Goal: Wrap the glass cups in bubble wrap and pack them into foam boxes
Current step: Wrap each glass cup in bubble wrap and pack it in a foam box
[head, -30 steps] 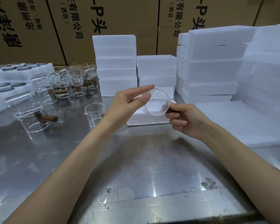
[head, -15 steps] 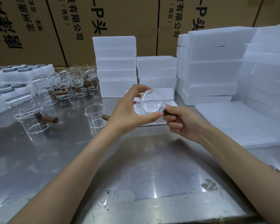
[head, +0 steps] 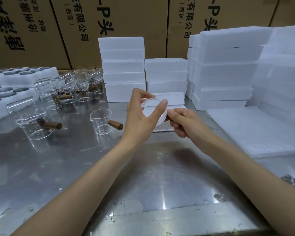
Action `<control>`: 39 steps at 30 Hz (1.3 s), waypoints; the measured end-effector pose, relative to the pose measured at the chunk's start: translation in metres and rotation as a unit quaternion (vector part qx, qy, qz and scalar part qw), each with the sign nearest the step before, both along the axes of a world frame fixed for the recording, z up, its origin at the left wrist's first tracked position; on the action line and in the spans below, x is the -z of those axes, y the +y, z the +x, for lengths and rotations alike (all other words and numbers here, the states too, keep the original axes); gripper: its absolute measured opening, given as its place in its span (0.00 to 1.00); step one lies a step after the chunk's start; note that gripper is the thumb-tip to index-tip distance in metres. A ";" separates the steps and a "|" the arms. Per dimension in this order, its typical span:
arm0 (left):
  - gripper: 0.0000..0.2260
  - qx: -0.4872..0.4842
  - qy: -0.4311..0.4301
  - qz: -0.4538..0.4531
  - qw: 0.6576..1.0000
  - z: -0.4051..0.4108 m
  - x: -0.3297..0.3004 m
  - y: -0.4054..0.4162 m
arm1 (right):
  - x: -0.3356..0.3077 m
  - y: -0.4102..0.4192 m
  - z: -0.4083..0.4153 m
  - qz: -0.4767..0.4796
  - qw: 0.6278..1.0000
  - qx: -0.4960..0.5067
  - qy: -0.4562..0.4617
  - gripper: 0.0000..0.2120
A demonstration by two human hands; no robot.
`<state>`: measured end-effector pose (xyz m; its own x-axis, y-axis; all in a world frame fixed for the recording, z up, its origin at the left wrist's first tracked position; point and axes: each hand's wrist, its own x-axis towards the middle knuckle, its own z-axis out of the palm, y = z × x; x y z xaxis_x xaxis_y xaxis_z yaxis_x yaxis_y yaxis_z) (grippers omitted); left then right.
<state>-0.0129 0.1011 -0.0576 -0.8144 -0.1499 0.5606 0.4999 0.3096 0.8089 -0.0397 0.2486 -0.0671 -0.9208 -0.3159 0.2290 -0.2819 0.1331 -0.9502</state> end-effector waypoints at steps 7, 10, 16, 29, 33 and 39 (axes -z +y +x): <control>0.15 0.078 -0.032 0.075 0.994 -0.004 0.001 -0.002 | -0.008 0.001 0.003 0.018 0.997 0.057 0.055 0.12; 0.35 0.126 -0.135 0.089 0.979 -0.005 0.003 -0.004 | -0.010 0.005 0.002 0.053 0.985 0.099 0.129 0.09; 0.16 0.172 -0.191 0.110 0.960 -0.014 0.011 -0.008 | -0.011 0.009 0.005 0.158 0.958 0.123 0.205 0.10; 0.29 0.193 -0.155 0.112 0.962 -0.019 0.014 -0.013 | -0.020 0.009 0.006 -0.036 0.977 -0.001 -0.209 0.26; 0.30 0.176 -0.157 0.121 0.964 -0.020 0.013 -0.011 | -0.019 0.015 0.003 -0.154 0.941 -0.053 -0.297 0.25; 0.39 0.126 -0.134 0.182 0.966 -0.020 0.012 -0.016 | -0.021 0.011 0.006 -0.163 0.970 0.088 -0.157 0.17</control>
<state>-0.0332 0.0847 -0.0695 -0.9591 -0.0756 0.2726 0.2804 -0.1244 0.9518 -0.0333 0.2592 -0.0461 -0.9944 -0.1051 -0.0109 0.0287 -0.1696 -0.9851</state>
